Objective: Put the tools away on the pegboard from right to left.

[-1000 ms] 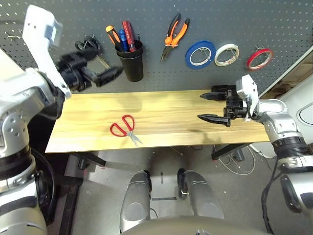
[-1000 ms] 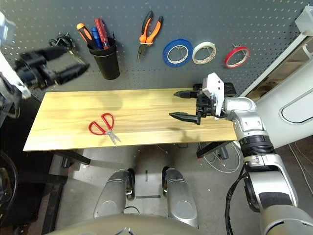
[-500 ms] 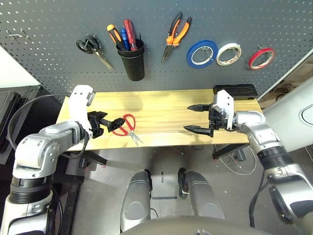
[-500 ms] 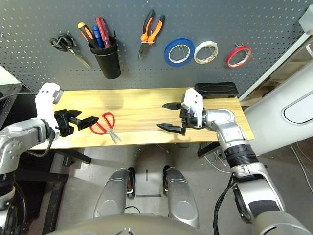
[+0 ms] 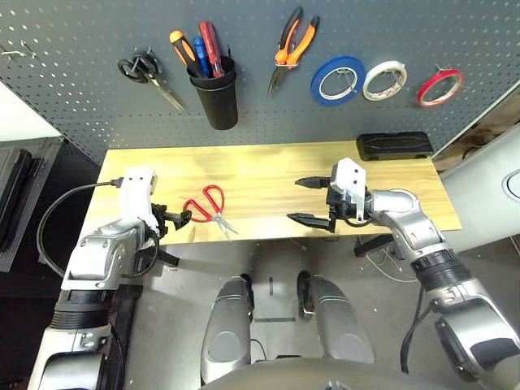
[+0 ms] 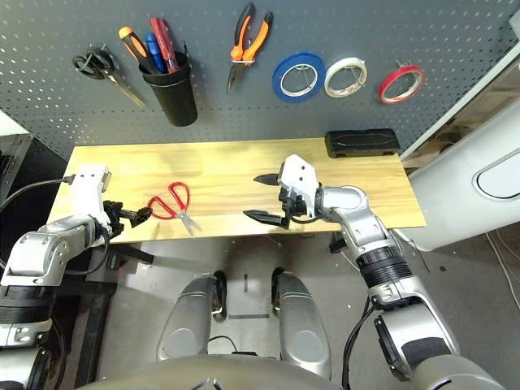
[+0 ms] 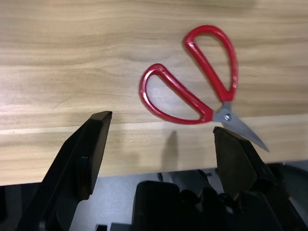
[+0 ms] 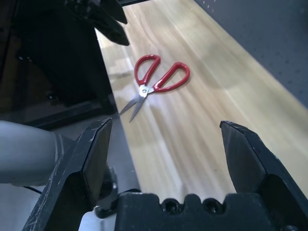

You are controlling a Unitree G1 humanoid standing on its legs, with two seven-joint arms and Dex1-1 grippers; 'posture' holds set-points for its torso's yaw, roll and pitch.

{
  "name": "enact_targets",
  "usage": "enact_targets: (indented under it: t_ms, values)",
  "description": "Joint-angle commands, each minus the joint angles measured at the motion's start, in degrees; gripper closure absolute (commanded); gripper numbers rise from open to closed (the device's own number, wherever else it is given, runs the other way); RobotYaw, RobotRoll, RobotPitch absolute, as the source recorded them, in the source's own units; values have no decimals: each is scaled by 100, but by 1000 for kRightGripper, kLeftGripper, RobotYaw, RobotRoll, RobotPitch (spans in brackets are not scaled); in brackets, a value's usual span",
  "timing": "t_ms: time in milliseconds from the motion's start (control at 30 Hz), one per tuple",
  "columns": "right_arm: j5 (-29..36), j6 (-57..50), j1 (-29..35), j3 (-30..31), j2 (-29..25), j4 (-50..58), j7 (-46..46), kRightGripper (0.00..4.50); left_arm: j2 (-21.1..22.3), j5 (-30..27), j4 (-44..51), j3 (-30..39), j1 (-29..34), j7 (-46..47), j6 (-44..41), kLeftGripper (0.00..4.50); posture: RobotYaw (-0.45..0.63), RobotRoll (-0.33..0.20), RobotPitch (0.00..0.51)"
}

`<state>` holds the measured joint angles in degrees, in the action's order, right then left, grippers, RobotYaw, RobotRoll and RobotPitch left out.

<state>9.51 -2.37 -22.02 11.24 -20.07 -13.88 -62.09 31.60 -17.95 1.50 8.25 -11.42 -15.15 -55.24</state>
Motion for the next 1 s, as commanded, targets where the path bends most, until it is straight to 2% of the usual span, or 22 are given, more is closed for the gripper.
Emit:
enact_targets:
  t_ms: [33,467,800,900,967,1000]
  values:
    - [179,-259,244,71,8,433,15,0,-278,12,-332,320,-80,180,110,49,-14,0,336]
    - [353,-622,560,39,-213,1015,145,0,-805,388,-2033,490,-772,638,858,49,-56,0,355]
    - [432,-695,680,30,-379,1227,195,0,-956,612,-2882,558,-898,988,1169,49,-84,0,363]
    - [460,-729,715,25,-421,1303,197,0,-988,661,-3033,594,-920,1135,1284,616,-92,0,362]
    - [475,-739,721,13,-455,1328,192,0,-1018,657,-3065,603,-920,1142,1407,1265,-93,0,359]
    - [473,-732,721,9,-480,1331,187,0,-1031,658,-3065,597,-920,1144,1450,1759,-93,0,358]
